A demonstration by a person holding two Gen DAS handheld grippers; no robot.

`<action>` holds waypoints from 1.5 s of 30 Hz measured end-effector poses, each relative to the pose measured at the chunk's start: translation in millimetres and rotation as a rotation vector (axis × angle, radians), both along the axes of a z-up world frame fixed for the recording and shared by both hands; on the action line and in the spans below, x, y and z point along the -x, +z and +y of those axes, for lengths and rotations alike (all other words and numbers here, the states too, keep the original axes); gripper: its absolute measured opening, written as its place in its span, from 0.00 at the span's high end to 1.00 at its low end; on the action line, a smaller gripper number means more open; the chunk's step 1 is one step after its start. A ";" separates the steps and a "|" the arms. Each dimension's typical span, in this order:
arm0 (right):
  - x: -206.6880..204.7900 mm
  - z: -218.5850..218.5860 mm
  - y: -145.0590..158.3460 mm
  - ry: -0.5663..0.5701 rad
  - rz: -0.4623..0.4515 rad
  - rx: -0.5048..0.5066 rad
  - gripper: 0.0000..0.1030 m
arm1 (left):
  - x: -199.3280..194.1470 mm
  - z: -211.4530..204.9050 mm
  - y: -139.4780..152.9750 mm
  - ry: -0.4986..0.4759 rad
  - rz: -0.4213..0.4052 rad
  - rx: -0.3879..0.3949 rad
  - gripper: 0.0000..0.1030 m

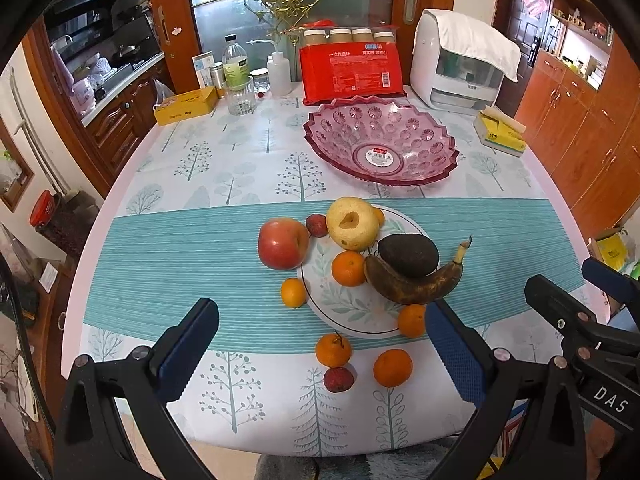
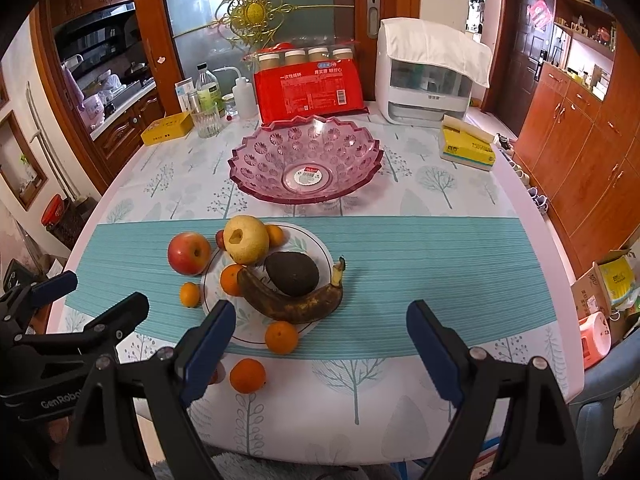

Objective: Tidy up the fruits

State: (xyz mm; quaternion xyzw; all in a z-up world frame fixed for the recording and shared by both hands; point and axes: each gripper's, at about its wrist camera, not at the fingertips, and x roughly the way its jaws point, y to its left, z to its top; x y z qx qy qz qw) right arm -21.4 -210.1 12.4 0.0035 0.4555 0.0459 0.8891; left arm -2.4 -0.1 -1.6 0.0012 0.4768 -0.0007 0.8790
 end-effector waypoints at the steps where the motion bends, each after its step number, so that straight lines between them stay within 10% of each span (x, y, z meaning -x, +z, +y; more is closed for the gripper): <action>1: 0.4 0.4 -0.3 0.001 0.001 0.001 0.14 | 0.3 0.3 -0.4 0.001 0.000 0.001 0.01; 45: -6.8 11.6 27.0 -0.012 -0.027 -0.008 0.14 | -6.3 15.0 33.2 -0.040 -0.042 -0.039 0.01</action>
